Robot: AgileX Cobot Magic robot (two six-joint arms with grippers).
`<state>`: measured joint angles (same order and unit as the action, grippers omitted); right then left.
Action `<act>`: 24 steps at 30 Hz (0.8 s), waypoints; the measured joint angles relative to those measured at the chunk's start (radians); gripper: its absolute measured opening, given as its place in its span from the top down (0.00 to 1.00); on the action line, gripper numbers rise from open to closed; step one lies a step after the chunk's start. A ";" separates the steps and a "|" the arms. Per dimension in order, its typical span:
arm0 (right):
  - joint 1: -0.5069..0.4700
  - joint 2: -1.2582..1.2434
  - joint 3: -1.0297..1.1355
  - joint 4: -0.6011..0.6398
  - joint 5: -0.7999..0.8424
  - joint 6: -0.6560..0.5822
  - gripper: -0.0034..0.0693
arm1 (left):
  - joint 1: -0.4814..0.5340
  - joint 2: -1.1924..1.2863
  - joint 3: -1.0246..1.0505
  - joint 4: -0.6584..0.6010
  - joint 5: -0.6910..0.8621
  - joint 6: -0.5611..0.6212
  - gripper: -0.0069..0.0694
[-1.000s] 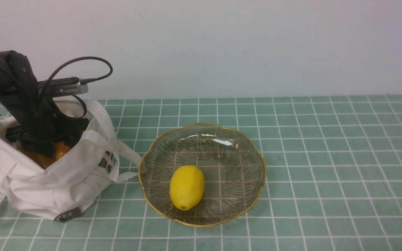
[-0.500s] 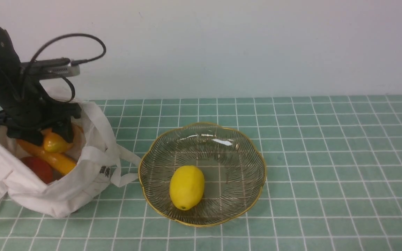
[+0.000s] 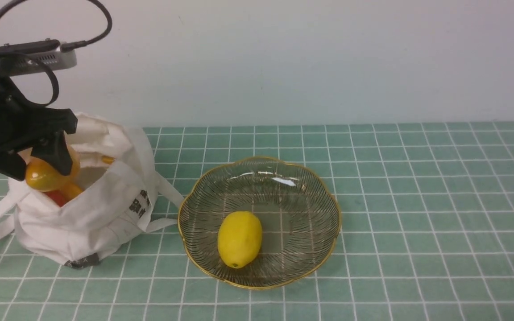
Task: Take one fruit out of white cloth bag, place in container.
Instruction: 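Carry the mango from the white cloth bag to the fruit plate with the left gripper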
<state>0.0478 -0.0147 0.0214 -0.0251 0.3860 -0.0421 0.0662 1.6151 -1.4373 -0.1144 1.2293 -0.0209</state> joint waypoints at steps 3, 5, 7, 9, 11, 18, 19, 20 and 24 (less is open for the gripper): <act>0.000 0.000 0.000 0.000 0.000 0.000 0.97 | -0.007 -0.043 0.000 -0.057 0.000 0.021 0.34; 0.000 0.000 0.000 0.000 0.000 0.000 0.97 | -0.038 -0.081 0.000 -0.096 0.000 0.064 0.34; 0.000 0.000 0.000 0.000 0.000 0.000 0.97 | -0.082 -0.110 0.000 -0.125 -0.001 0.096 0.34; 0.000 0.000 0.000 0.000 0.000 0.000 0.97 | -0.148 -0.132 0.000 -0.153 -0.006 0.121 0.34; 0.000 0.000 0.000 0.000 0.000 0.000 0.97 | -0.246 -0.137 0.000 -0.171 -0.035 0.132 0.34; 0.000 0.000 0.000 0.000 0.000 0.000 0.97 | -0.438 -0.030 0.000 -0.168 -0.181 0.138 0.34; 0.000 0.000 0.000 0.000 0.000 0.000 0.97 | -0.447 -0.008 0.000 -0.167 -0.209 0.138 0.34; 0.000 0.000 0.000 0.000 0.000 0.000 0.97 | -0.465 0.025 0.000 -0.165 -0.247 0.138 0.34; 0.000 0.000 0.000 0.000 0.000 0.000 0.97 | -0.501 0.138 0.000 -0.156 -0.349 0.139 0.34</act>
<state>0.0478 -0.0147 0.0214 -0.0251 0.3860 -0.0421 -0.4352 1.7529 -1.4373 -0.2700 0.8805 0.1183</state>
